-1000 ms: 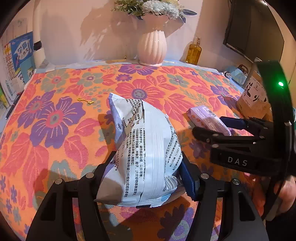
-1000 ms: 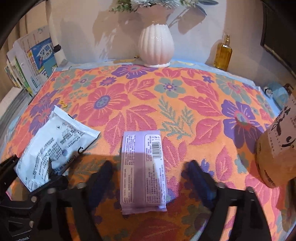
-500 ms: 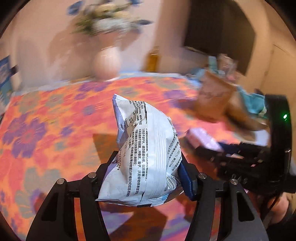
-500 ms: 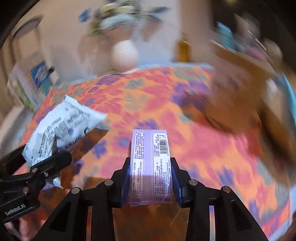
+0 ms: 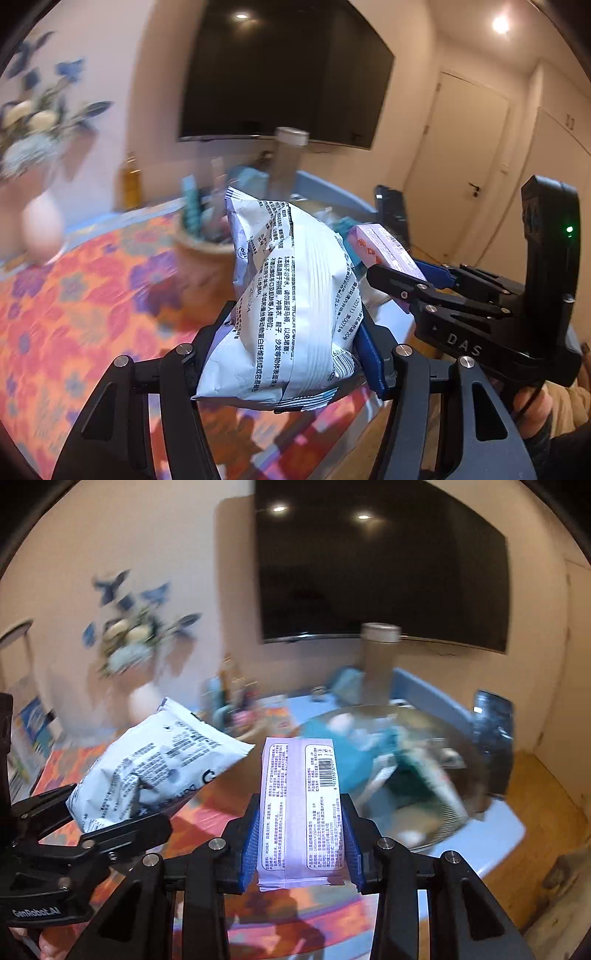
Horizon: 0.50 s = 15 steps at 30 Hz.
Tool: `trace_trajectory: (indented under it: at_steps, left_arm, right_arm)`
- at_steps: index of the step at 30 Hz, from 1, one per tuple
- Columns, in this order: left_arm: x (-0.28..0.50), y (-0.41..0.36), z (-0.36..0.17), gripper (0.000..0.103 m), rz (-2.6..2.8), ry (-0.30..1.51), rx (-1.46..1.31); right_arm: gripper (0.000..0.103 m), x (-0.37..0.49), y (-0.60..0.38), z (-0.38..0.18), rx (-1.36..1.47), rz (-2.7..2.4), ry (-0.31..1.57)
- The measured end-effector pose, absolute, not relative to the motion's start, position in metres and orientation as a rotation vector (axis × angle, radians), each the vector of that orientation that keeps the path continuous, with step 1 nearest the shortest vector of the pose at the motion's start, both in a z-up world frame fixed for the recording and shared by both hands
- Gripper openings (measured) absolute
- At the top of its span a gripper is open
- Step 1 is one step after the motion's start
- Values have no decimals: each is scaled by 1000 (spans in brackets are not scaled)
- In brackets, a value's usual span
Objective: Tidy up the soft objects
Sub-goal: 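Carry the snack bag and lilac packet to the glass plate and release both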
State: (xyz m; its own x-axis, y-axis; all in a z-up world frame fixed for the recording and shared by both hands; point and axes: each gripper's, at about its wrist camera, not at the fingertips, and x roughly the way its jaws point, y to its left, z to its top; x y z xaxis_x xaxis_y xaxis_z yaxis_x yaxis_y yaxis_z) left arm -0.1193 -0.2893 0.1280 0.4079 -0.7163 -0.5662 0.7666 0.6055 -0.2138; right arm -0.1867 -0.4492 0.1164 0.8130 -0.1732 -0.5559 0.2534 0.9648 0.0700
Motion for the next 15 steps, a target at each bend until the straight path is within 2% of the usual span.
trace_trajectory:
  at_steps: [7,13,15]
  left_arm:
    - [-100,-359,146,57,-971,650,109]
    - [-78,-416,138,57,-968,682,176]
    - [-72,-427,134,63,-960,677,197]
  right_arm:
    - [38,-180,-531,130,266,-415,561]
    - [38,-141,-585,131,354,-495,586]
    - [41,-127,-597,129,352,-502,585]
